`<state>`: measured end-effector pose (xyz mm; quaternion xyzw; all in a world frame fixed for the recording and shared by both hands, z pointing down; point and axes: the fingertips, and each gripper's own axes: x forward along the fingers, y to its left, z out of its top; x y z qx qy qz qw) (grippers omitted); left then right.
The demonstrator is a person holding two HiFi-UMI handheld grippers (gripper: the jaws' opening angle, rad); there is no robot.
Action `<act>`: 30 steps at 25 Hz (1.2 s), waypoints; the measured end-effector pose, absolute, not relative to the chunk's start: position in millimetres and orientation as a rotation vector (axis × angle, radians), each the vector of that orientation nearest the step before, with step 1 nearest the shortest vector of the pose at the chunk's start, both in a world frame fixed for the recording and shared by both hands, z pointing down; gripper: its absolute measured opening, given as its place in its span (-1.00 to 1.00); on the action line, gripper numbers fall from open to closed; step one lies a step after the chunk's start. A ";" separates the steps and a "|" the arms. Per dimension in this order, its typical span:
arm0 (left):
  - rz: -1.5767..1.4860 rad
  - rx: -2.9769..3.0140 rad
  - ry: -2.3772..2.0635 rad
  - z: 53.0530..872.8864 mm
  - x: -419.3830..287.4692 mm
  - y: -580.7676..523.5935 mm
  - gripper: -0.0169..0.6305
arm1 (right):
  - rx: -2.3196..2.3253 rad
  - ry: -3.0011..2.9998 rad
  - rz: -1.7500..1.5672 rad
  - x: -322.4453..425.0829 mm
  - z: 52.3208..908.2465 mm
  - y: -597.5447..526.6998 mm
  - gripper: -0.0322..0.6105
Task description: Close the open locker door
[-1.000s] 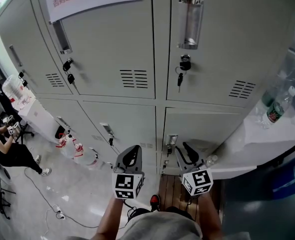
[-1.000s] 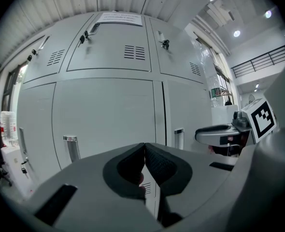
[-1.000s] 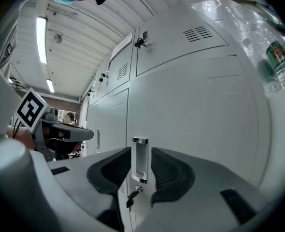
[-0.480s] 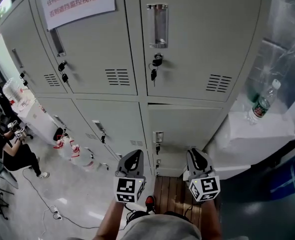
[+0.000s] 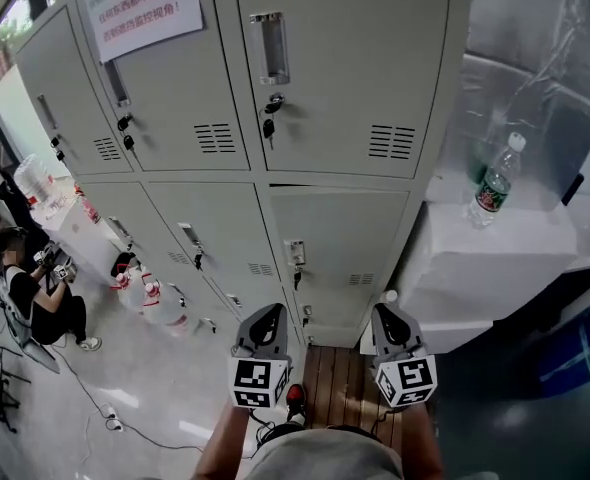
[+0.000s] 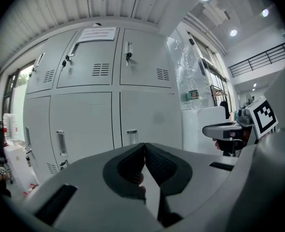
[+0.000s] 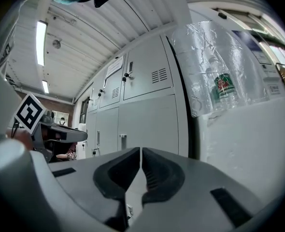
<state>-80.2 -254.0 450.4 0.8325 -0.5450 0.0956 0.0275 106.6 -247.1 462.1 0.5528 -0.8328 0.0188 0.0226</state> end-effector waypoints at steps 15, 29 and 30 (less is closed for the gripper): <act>0.300 2.560 -1.701 457.3 -39.3 -194.0 -0.88 | 1.663 -2.592 0.078 140.8 476.7 -186.2 -0.83; 0.308 2.562 -1.708 454.2 -28.3 -181.1 -0.88 | 1.658 -2.606 0.068 150.0 473.4 -173.6 -0.82; 0.307 2.563 -1.708 453.7 -28.2 -180.7 -0.88 | 1.659 -2.607 0.068 150.0 473.2 -173.4 -0.83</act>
